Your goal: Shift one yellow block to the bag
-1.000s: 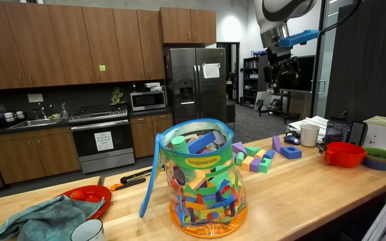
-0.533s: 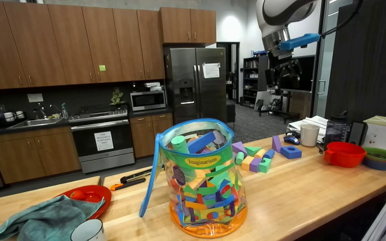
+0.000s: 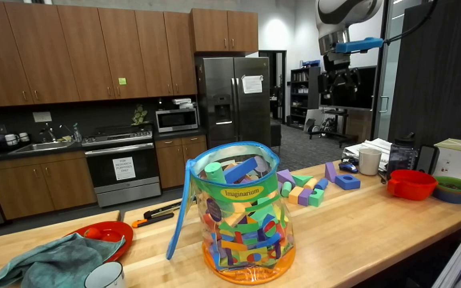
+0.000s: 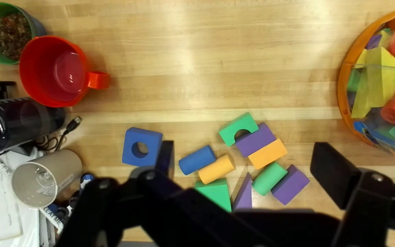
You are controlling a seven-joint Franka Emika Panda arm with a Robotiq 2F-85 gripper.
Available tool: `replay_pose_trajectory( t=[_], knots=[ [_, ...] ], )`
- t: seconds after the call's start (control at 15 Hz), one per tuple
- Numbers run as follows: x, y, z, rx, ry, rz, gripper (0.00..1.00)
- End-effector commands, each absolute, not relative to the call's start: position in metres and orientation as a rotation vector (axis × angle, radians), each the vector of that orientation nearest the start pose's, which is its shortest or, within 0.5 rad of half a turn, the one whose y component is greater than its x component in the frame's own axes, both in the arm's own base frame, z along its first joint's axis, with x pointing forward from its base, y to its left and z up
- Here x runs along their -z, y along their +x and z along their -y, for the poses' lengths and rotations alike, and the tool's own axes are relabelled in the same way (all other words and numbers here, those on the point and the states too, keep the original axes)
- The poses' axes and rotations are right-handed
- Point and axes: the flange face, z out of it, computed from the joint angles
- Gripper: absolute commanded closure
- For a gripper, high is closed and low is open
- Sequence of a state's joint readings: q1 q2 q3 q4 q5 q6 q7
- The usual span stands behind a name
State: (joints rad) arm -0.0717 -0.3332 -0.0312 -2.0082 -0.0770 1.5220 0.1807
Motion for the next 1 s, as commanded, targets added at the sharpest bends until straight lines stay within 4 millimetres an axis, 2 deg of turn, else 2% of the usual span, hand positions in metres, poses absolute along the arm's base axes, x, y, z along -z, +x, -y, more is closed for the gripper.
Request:
replay_pose_trajectory(
  t=[0.0,0.47,0.6,0.67,0.93],
  knots=[
    [-0.582,0.433,0.054,-0.244,-3.175,-0.442,0.00],
    [-0.577,0.435,0.049,-0.215,-3.167,-0.447,0.00],
    [-0.556,0.445,0.049,-0.170,-3.161,-0.442,0.00],
    [-0.538,0.456,0.057,-0.119,-3.155,-0.427,0.00],
    [-0.474,0.492,0.067,0.057,-3.124,-0.379,0.00]
  ],
)
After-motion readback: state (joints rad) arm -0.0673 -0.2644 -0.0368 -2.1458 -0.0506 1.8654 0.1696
